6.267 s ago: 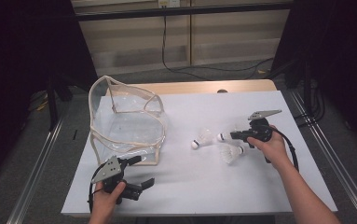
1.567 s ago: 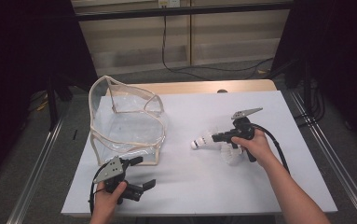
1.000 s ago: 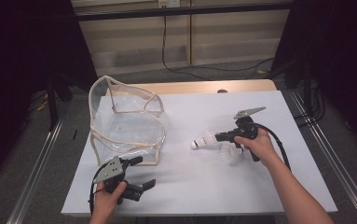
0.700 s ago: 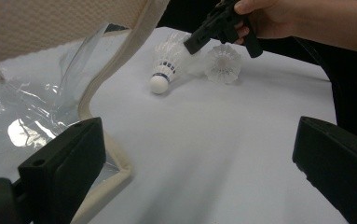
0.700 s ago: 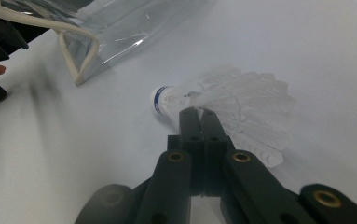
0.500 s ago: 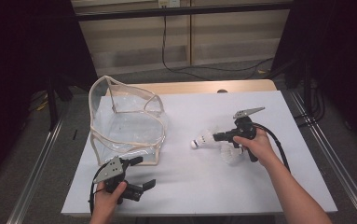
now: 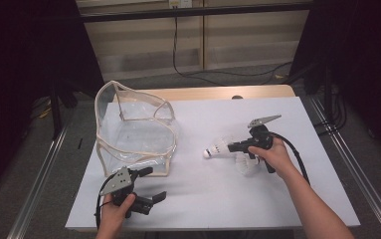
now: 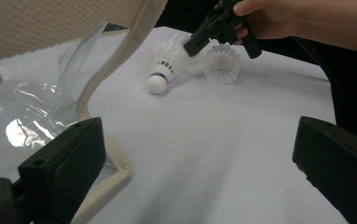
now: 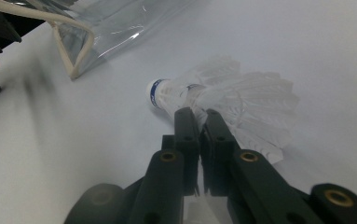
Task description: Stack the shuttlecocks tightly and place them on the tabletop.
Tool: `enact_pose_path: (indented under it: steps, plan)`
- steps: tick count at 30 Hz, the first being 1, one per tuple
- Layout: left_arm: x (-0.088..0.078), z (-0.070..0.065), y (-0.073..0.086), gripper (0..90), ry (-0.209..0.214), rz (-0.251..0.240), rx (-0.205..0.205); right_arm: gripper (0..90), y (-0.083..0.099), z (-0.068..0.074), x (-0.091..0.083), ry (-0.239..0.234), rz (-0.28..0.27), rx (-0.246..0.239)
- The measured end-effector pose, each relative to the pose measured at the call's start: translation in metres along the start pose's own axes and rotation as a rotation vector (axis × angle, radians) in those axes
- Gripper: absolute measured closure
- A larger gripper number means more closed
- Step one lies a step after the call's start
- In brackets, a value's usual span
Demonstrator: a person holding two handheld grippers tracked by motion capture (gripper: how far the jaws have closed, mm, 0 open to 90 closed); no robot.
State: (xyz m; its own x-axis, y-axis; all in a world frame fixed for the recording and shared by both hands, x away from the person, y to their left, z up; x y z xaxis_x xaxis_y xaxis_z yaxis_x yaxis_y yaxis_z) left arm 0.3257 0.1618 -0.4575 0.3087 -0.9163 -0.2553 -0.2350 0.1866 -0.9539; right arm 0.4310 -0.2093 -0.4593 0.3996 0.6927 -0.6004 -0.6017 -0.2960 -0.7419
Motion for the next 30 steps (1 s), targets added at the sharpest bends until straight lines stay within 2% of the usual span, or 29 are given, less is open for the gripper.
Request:
enact_pose_path:
  steps: [4, 7, 12, 23, 30]
  plan:
    - [0.000, 0.000, 0.000, 2.8, 0.000, 0.000, 0.000, 78.1, 0.000, 0.000, 0.000, 0.023, 0.007, -0.008]
    - [0.000, 0.000, 0.000, 2.8, 0.000, 0.000, 0.000, 76.6, 0.000, -0.001, -0.001, 0.029, 0.011, -0.017]
    - [0.000, 0.000, 0.000, 2.8, -0.001, 0.000, -0.001, 67.6, -0.001, -0.002, -0.004, 0.051, 0.009, -0.011]
    - [0.000, 0.000, 0.000, 2.8, 0.000, -0.001, 0.000, 62.4, -0.001, -0.002, -0.006, 0.056, 0.003, -0.012]
    - [-0.001, 0.000, 0.000, 2.8, -0.002, -0.004, -0.001, 52.9, -0.002, -0.004, -0.010, 0.088, -0.001, -0.019]
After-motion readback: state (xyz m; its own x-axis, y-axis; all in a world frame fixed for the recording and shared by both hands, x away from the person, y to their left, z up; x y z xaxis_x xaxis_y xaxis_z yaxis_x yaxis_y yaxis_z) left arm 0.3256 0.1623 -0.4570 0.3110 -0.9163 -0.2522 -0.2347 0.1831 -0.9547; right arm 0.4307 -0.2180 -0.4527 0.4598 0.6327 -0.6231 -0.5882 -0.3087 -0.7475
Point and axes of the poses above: each handheld gripper's, and its own axes: x roughly forward along the jaws, y roughly out of its underside, z roughly to its left, the point moved 4 cm from there along x, roughly forward along the jaws, and after that the axes turned 5 degrees about y, right-handed, at the moved point
